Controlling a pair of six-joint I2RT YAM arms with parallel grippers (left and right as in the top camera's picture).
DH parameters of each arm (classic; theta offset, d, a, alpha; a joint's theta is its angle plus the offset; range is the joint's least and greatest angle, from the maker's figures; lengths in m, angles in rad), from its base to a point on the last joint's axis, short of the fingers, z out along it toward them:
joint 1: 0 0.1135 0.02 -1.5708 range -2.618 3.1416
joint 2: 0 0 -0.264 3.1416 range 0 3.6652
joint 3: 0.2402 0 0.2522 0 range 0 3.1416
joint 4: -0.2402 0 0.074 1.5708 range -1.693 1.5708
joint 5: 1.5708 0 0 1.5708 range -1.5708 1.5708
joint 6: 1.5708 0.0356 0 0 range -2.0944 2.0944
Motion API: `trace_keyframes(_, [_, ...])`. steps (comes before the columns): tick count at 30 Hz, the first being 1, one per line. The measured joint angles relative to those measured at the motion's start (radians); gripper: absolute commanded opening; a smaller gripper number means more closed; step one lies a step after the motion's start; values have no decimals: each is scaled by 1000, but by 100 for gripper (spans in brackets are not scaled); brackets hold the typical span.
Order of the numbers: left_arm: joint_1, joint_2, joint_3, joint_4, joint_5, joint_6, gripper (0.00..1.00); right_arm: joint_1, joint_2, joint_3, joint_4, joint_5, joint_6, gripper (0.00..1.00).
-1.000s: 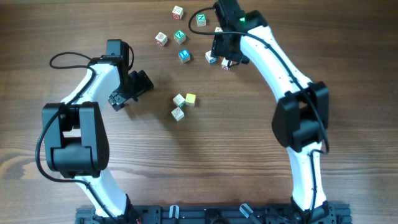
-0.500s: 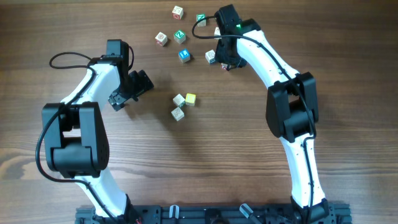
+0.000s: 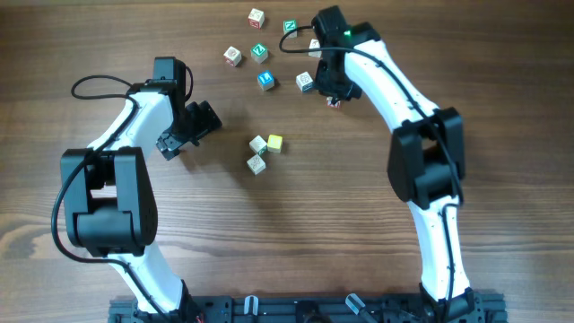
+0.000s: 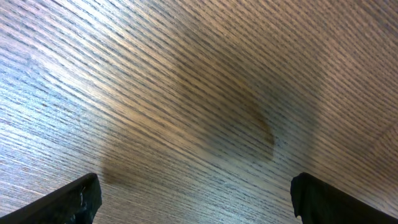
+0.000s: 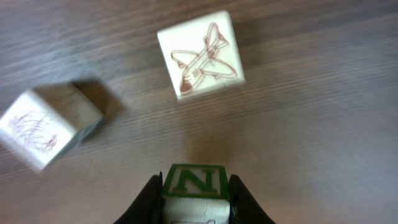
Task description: Form a circle
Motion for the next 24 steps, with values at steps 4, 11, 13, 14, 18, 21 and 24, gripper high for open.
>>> trace_keyframes(4, [0,0,0,0,0,0,100,0,-168,0,-118,-51,-1,21])
trace_keyframes(11, [0,0,0,0,0,0,100,28,-254,-68,-263,-208,-57,22])
trace_keyframes(13, [0,0,0,0,0,0,100,70,-253,-143,-261,-225,-61,23])
trace_keyframes(14, [0,0,0,0,0,0,100,97,-253,-182,-258,-229,-61,23])
trace_keyframes(18, [0,0,0,0,0,0,100,195,-250,-266,-251,-239,-63,23])
trace_keyframes(21, [0,0,0,0,0,0,100,254,-250,-278,-238,-243,-68,23])
trace_keyframes(24, [0,0,0,0,0,0,100,307,-250,-279,-193,-244,-69,23])
